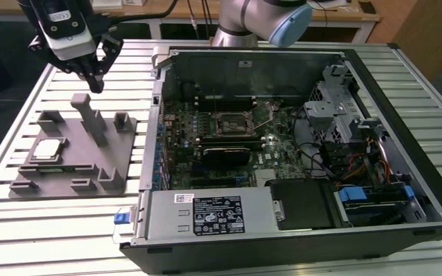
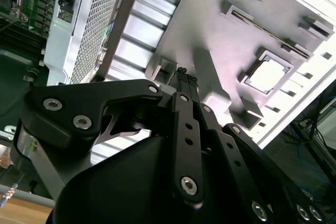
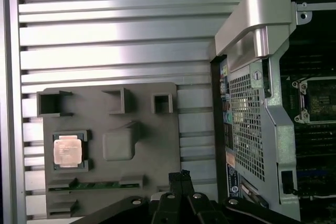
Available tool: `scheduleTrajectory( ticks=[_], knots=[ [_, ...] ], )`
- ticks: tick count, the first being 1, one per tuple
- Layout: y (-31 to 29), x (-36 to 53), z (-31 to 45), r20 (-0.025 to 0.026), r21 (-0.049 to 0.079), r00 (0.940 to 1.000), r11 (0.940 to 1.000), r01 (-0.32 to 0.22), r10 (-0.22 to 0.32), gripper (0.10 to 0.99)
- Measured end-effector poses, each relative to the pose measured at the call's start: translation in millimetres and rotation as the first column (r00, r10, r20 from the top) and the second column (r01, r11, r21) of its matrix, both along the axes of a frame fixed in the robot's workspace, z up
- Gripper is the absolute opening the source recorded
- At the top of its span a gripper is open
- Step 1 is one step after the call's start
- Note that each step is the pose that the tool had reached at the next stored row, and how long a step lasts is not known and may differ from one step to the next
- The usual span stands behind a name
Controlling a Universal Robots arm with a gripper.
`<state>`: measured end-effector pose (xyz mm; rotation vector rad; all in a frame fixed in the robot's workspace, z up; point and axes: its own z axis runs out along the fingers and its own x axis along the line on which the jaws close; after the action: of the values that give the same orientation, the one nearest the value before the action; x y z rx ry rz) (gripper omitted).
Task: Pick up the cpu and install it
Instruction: 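Reach for the cpu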
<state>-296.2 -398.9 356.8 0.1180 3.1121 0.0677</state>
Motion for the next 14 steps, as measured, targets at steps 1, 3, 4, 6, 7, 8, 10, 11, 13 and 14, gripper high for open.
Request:
scheduleTrajectory(
  ticks=[1, 3, 4, 6, 7, 8, 10, 11, 13, 14],
  knots=[
    [0.0, -0.8, -0.4, 0.0000, 0.000, 1.0000, 1.0000, 0.000, 0.000, 0.106],
    [0.0, -2.3, -1.3, 0.0001, 0.000, 1.0000, 1.0000, 0.000, 0.000, 0.106],
    [0.0, -3.0, -1.8, 0.0001, 0.000, 1.0000, 1.0000, 0.000, 0.000, 0.106],
    [0.0, -4.4, -2.5, -0.0001, 0.000, 1.0000, 1.0000, 0.000, 0.000, 0.106],
    [0.0, -5.3, -2.9, -0.0001, 0.000, 1.0000, 1.0000, 0.000, 0.000, 0.106],
    [0.0, -6.2, -3.3, -0.0001, 0.000, 1.0000, 1.0000, 0.000, 0.000, 0.106],
    [0.0, -7.9, -4.3, 0.0000, 0.000, 1.0000, 1.0000, 0.000, 0.000, 0.106],
    [0.0, -8.9, -4.8, 0.0001, 0.000, 1.0000, 1.0000, 0.000, 0.000, 0.106],
    [0.0, -10.5, -5.7, 0.0001, 0.000, 1.0000, 1.0000, 0.000, 0.000, 0.106],
    [0.0, -11.4, -6.1, 0.0000, 0.000, 1.0000, 1.0000, 0.000, 0.000, 0.106]
  ],
)
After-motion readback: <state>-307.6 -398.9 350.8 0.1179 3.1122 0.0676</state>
